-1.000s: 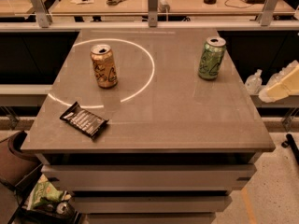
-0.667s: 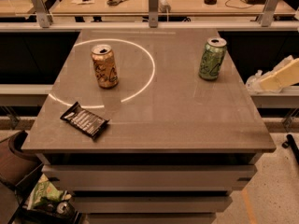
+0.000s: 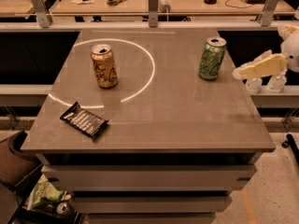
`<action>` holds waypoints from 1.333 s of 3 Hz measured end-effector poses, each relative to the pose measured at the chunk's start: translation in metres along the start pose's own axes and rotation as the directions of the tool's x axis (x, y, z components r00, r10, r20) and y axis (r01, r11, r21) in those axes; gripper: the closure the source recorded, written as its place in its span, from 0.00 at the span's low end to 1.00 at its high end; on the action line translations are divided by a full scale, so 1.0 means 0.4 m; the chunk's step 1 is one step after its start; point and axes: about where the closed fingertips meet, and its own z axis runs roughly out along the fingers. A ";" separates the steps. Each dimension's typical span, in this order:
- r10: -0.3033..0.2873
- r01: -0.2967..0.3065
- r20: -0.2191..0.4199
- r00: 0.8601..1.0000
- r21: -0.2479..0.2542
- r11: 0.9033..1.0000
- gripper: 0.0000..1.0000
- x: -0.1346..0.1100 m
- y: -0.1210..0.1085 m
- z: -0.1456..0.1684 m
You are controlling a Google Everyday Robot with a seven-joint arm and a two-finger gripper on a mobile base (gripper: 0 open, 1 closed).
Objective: Knock green can over
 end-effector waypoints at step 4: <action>0.220 -0.194 0.317 0.923 -0.110 0.975 0.00 0.027 0.035 0.215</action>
Offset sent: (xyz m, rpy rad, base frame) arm 0.0478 0.0433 -0.0568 0.3586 -0.0434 0.0441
